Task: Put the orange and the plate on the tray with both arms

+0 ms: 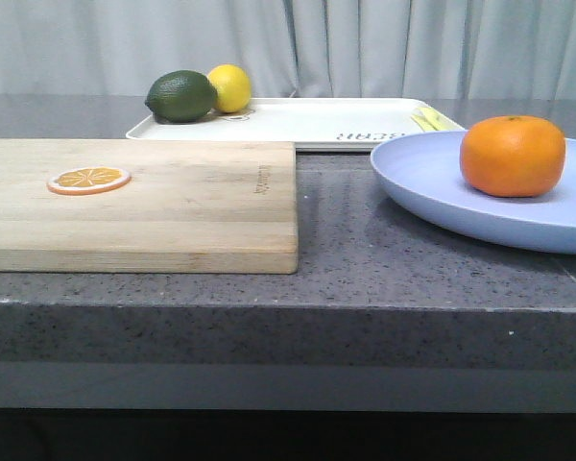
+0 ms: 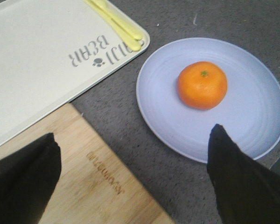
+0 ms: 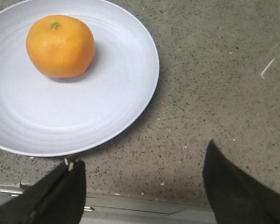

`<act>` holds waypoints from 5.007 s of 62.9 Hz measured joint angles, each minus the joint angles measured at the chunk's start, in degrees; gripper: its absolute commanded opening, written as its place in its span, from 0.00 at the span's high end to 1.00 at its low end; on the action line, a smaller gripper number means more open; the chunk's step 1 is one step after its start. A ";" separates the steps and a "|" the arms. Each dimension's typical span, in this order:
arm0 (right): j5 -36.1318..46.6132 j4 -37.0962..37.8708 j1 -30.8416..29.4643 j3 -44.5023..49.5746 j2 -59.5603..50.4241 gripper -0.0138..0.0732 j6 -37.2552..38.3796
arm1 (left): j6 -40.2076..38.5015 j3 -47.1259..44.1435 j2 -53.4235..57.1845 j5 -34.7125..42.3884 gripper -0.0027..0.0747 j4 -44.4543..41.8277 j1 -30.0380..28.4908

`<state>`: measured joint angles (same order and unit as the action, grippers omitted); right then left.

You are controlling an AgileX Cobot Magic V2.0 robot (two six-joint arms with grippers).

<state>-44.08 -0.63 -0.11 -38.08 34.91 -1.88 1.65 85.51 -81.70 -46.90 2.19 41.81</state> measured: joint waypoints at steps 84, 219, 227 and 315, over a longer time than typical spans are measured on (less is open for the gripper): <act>-7.47 -0.58 -7.29 -15.98 24.90 0.26 2.66 | -0.12 -37.01 39.69 5.86 0.16 0.00 -3.89; -12.49 -42.23 -25.48 -19.49 53.76 0.98 -28.29 | -0.12 -37.03 39.69 7.67 0.16 0.00 -3.89; -12.70 -42.52 -25.53 -19.49 53.76 0.98 -28.29 | -0.12 -37.03 39.69 7.67 0.16 0.00 -3.89; -7.60 -30.34 1.66 -74.67 83.96 0.98 12.45 | -0.12 -37.03 39.69 8.15 0.16 0.48 -3.89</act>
<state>-51.68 -30.98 1.56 -112.75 118.87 10.56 1.53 48.48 -42.01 -38.75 2.67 37.92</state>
